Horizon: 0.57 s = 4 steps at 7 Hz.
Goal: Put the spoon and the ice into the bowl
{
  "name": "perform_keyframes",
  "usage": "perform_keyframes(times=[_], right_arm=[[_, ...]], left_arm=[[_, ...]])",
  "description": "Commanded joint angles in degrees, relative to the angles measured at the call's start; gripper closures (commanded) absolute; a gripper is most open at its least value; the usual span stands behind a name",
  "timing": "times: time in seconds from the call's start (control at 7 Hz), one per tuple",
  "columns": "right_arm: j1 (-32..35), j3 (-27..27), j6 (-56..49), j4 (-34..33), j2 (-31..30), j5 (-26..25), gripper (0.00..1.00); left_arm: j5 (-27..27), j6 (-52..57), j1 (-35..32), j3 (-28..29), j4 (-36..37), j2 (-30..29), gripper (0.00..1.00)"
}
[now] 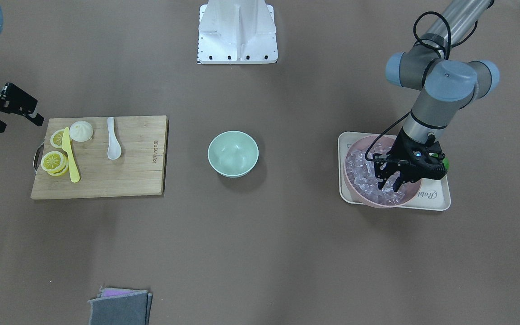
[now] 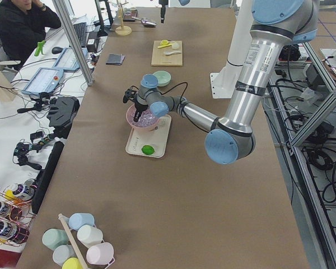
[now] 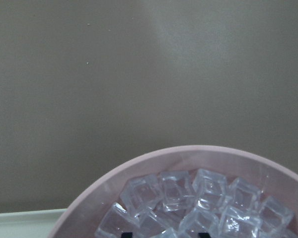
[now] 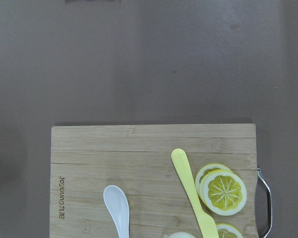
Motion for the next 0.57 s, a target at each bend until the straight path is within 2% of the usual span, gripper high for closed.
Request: perform_keyframes(times=[0.0,0.29,0.43], right_arm=[[-1.5,0.1,0.0,0.0,0.2,-1.8,0.00],[-2.5,0.4,0.2,0.0,0.3,-1.9,0.00],[-3.3,0.4,0.2,0.0,0.3,-2.3,0.00]], left_arm=[[-0.3,-0.1,0.1,-0.7,0.0,-0.1,1.00],[-0.7,-0.1,-1.3,-4.7,0.6,0.0,1.00],[-6.0,-0.1,-5.1,-7.0,2.0,0.2,1.00]])
